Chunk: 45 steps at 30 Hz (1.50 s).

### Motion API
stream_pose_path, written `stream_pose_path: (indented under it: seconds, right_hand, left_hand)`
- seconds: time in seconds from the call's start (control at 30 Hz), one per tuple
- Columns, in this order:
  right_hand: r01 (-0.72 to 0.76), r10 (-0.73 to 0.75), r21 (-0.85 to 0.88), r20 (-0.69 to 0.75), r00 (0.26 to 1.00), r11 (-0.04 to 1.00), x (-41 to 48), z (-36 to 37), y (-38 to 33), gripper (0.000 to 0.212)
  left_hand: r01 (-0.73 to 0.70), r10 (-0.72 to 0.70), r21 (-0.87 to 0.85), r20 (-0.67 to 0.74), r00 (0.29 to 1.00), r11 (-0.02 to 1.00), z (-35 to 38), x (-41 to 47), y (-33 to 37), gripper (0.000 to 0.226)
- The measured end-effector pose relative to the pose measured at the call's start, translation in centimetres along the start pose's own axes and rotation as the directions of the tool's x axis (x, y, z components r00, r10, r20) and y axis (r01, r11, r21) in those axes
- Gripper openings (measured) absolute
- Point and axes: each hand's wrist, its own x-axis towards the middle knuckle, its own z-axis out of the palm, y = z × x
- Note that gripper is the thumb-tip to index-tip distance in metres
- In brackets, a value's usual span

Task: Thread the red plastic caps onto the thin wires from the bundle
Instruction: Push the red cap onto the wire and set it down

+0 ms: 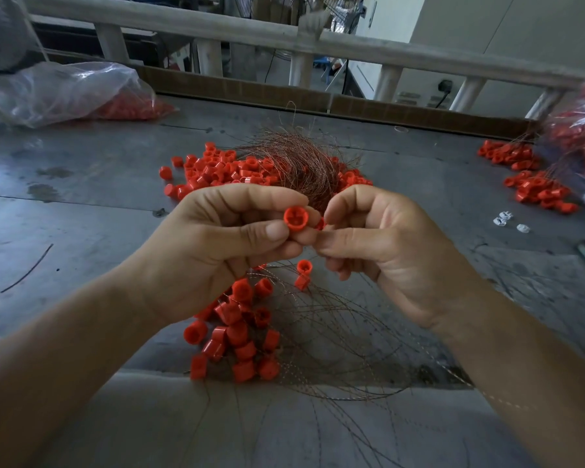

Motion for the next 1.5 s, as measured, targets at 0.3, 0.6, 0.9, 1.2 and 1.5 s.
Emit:
stream_pose_path:
  seconds: [0.3,0.6,0.9,1.2,1.5]
  right_hand:
    - [-0.017,0.021,-0.133,0.029,0.999,0.991,0.3,-0.2,0.3,0.027]
    - [-0.127,-0.286,-0.79,-0.36,0.888,0.599,2.6,-6.9,1.6,0.015]
    - [-0.156,-0.223,-0.872,-0.285,0.932,0.465,3.5,-7.4,3.8,0.009]
    - [-0.141,-0.137,-0.692,-0.331,0.934,0.708,3.7,-6.8,3.1,0.02]
    - [-0.128,0.152,0.25,-0.079,0.985,0.96,2.3,-3.6,0.3,0.017]
  left_hand:
    - [0.021,-0.02,-0.048,0.025,0.999,0.999,0.1,0.0,-0.1,0.038]
    - [0.059,-0.06,-0.064,-0.02,0.998,0.996,-0.5,0.3,-0.7,0.044]
    - [0.059,-0.06,-0.063,-0.009,0.998,0.996,-0.2,0.0,-0.4,0.042]
    - [0.086,-0.087,-0.065,-0.01,0.996,0.994,-0.2,-0.1,-0.4,0.04]
    - [0.116,-0.141,-0.235,-0.093,0.986,0.965,0.6,0.0,0.2,0.026]
